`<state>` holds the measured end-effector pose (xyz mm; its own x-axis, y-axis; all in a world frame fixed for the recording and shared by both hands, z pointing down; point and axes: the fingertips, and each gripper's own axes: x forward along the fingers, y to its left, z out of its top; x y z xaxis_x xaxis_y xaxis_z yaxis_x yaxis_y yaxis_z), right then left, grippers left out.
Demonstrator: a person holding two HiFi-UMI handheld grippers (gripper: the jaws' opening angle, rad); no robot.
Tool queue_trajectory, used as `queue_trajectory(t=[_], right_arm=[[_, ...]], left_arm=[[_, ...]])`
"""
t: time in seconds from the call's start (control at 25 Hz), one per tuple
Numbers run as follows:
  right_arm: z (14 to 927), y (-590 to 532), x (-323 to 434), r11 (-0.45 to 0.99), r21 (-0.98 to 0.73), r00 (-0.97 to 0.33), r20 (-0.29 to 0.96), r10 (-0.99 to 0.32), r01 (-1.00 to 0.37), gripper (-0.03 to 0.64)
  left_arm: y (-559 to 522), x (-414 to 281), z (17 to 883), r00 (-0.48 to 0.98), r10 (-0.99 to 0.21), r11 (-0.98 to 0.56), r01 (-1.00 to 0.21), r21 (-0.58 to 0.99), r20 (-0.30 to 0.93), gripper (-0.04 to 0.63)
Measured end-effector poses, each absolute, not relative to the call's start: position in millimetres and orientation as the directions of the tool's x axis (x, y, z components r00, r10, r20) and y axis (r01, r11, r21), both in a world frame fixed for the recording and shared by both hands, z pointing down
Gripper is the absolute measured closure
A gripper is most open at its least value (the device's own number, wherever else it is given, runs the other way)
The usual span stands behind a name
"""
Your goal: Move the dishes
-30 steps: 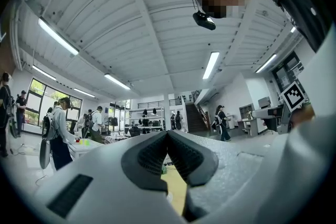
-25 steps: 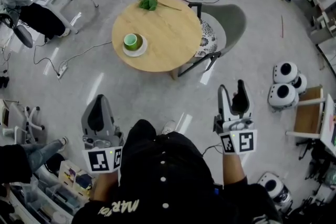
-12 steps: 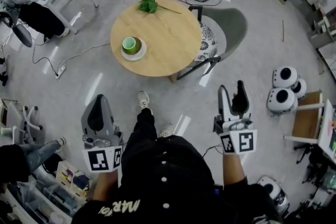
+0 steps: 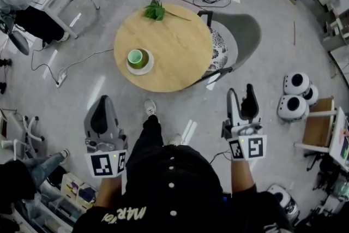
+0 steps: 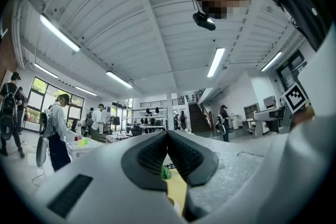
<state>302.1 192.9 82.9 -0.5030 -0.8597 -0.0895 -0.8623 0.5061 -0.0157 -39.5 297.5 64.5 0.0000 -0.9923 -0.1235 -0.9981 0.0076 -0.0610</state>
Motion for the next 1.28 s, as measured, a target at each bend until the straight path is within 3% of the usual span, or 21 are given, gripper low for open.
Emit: queue_trajectory(t=[0.76,1.28], right_arm=[[59,19,185,0.444,0.008,-0.443,-0.08,-0.893,-0.896,0.4],[107,-33,178,0.504,0.012,-0.502,0.063,-0.862,-0.864,0.402]], left_arm=[[101,-155,47,0.085,-0.987,-0.079,-0.995,-0.054,-0.137,0.592],[56,-151,77,0.019,-0.997,-0.016,-0.999,-0.038,-0.077,0.592]])
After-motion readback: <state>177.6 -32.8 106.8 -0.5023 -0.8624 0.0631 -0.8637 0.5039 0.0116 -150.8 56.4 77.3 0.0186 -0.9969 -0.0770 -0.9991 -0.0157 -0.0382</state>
